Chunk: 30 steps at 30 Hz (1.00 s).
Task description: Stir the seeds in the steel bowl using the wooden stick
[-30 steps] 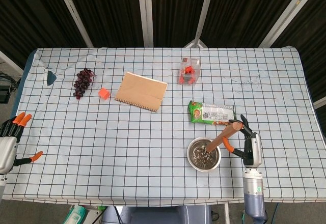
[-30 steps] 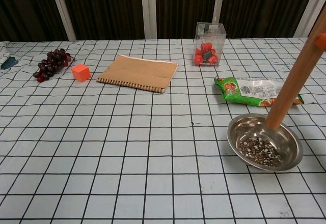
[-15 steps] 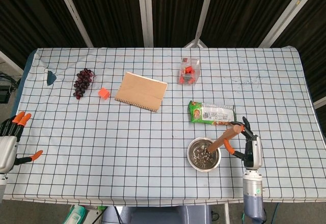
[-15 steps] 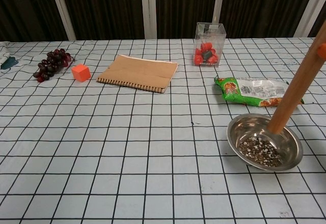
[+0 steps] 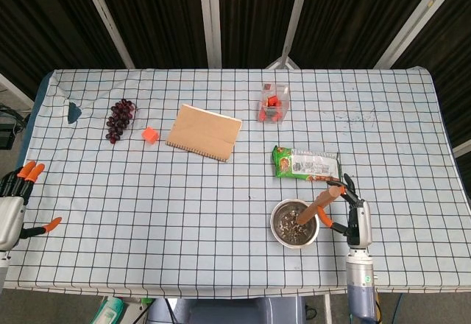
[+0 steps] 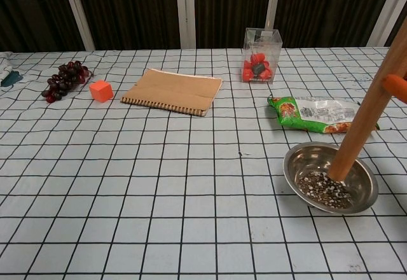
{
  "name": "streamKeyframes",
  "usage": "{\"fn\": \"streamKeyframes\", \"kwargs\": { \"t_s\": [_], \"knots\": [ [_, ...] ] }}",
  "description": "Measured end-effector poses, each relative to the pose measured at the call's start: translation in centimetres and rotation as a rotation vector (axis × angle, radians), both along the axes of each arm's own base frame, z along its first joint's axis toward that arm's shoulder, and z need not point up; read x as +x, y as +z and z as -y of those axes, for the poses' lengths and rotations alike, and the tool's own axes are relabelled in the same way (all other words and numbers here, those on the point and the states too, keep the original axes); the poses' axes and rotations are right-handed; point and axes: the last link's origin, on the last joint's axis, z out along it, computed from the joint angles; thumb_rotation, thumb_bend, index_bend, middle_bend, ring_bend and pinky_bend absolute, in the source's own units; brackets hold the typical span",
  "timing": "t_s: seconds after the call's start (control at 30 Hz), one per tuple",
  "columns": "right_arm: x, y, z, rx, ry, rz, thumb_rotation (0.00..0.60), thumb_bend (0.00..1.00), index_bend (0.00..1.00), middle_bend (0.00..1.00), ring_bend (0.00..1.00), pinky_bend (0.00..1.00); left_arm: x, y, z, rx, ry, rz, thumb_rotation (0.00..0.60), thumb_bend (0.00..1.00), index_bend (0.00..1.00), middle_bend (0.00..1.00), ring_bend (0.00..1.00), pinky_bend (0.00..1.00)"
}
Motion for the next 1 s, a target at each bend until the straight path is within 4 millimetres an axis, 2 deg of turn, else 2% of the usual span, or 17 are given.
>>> {"fn": "streamKeyframes", "kwargs": {
  "t_s": [0.57, 1.0],
  "knots": [
    [-0.6, -1.8, -0.2, 0.018, -0.022, -0.022, 0.600, 0.56, 0.73, 0.64, 0.30, 0.00, 0.0, 0.0, -0.1, -0.001, 0.003, 0.002, 0.600, 0.08, 0.00, 0.00, 0.00, 0.00],
    [-0.7, -2.1, -0.2, 0.023, -0.029, -0.027, 0.600, 0.56, 0.73, 0.64, 0.30, 0.00, 0.0, 0.0, 0.0, -0.001, 0.002, 0.003, 0.600, 0.08, 0.00, 0.00, 0.00, 0.00]
  ]
}}
